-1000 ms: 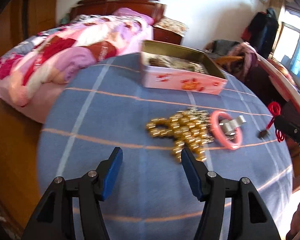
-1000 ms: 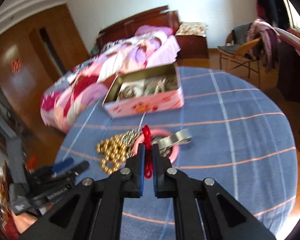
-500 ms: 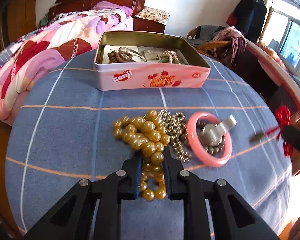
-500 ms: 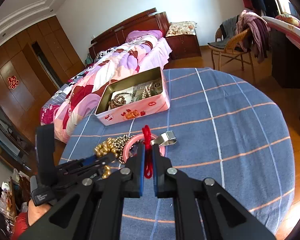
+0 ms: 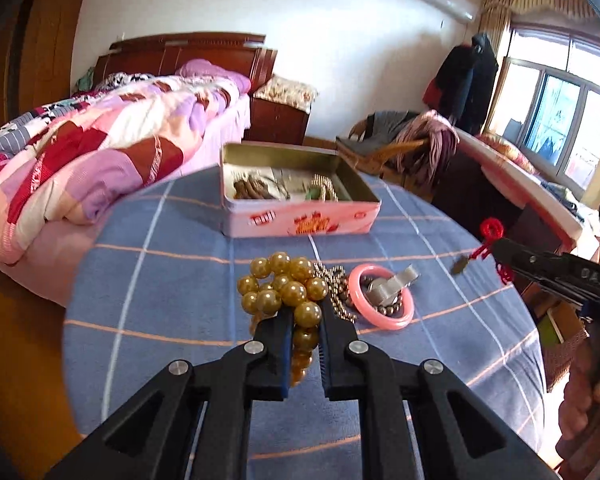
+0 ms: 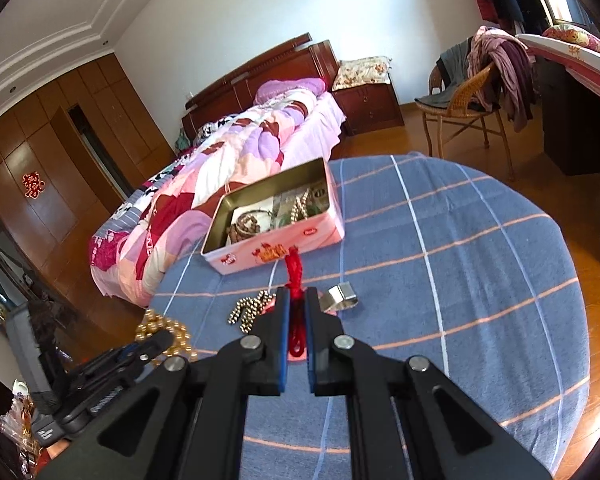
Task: Organize jewelry
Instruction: 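Lift the red tassel with right tool while left tool grasps gold bead strand, then lower the gold beads and red tassel into the pink tin, open both tools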
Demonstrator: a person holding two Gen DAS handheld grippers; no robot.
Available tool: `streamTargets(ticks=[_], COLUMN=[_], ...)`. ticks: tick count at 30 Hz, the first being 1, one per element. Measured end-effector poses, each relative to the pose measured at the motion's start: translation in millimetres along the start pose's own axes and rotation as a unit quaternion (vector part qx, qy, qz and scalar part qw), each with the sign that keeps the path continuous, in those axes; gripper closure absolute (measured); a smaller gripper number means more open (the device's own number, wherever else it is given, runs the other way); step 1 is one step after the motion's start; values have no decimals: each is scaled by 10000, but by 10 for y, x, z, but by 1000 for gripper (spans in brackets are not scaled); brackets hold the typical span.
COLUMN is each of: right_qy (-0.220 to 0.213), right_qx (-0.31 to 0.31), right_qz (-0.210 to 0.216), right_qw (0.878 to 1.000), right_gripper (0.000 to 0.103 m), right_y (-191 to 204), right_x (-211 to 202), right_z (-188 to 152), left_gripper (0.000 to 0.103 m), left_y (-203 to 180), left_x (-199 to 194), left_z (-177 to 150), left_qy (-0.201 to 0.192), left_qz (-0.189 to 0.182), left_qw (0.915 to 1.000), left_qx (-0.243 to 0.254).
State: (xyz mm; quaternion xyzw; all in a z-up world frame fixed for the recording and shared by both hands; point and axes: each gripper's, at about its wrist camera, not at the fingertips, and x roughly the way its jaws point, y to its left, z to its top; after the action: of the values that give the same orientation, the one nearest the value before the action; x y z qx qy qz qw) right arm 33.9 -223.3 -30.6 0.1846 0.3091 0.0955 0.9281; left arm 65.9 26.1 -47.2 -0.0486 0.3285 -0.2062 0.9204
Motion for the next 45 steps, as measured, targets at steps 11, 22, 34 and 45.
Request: streamTargets(ticks=[11, 22, 34, 45], right_qy=[-59, -302, -505, -10], right_qx=[-132, -343, -449, -141], right_qz=[-34, 117, -17, -261], right_qw=[9999, 9989, 9977, 9996], right_gripper=[93, 93, 93, 93], right_y=[90, 255, 311, 81], right_x=[51, 219, 820, 1575], right_z=[79, 439, 835, 884], left_gripper=[93, 93, 93, 93], left_y=[-43, -109, -29, 44], left_x=[-19, 101, 797, 1605], left_z=[109, 539, 985, 1071], left_qy=[-265, -729, -862, -239], left_qz=[-49, -147, -77, 481], left_qw=[9996, 9970, 9962, 9985], left_qx=[53, 198, 45, -121])
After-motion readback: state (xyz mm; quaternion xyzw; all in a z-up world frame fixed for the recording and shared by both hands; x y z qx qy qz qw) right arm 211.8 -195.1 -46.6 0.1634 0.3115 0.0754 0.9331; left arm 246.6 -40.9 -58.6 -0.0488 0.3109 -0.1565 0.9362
